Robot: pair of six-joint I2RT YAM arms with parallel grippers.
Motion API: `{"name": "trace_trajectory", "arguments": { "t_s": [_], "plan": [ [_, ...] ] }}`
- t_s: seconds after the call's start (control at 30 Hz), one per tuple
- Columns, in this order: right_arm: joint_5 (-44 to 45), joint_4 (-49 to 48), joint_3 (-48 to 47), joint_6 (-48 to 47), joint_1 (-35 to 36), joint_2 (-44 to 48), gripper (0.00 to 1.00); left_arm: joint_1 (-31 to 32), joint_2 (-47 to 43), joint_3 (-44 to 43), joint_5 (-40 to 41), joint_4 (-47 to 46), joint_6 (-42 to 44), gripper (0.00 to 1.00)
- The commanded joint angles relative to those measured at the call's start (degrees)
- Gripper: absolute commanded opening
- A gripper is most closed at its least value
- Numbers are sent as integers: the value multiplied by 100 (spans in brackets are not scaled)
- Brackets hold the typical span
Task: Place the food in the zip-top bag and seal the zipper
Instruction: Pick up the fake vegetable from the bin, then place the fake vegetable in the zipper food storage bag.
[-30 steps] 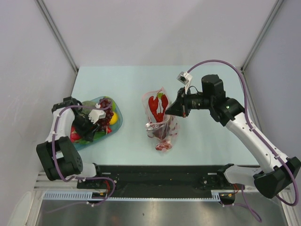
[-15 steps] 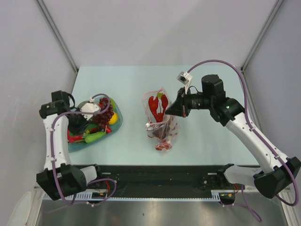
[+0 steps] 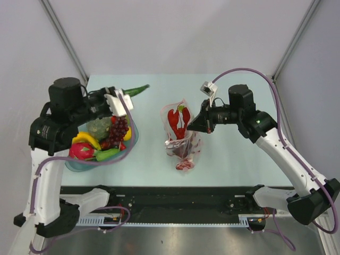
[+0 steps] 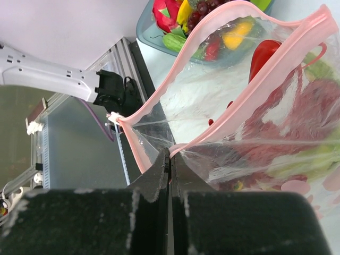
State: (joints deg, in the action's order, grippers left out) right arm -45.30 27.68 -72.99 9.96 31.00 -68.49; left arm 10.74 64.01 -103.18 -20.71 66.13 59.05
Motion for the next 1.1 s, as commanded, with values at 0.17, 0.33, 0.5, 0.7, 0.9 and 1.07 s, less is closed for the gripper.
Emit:
{"name": "trace_trajectory", "arguments": {
  "t_s": [0.17,0.33,0.5,0.7,0.9,1.07],
  "plan": [
    [-216,71,-119,-239,28,310,0,2518,156,507,1243,-1243,2382,30],
    [-304,97,-172,-257,20,283,0,3179,-108,1273,1868,-1225,3745,29],
    [-409,35,-172,-213,29,283,0,3768,-99,1677,2236,-1190,4202,32],
    [-497,27,-207,-213,64,284,0,4234,-30,2311,2387,-1796,5063,44],
    [-620,0,-224,-231,81,240,0,4656,-11,2653,2133,-2885,5302,86],
    [-699,378,-364,-652,2,292,0,4674,-362,2504,1781,-2792,4196,100]
  ]
}}
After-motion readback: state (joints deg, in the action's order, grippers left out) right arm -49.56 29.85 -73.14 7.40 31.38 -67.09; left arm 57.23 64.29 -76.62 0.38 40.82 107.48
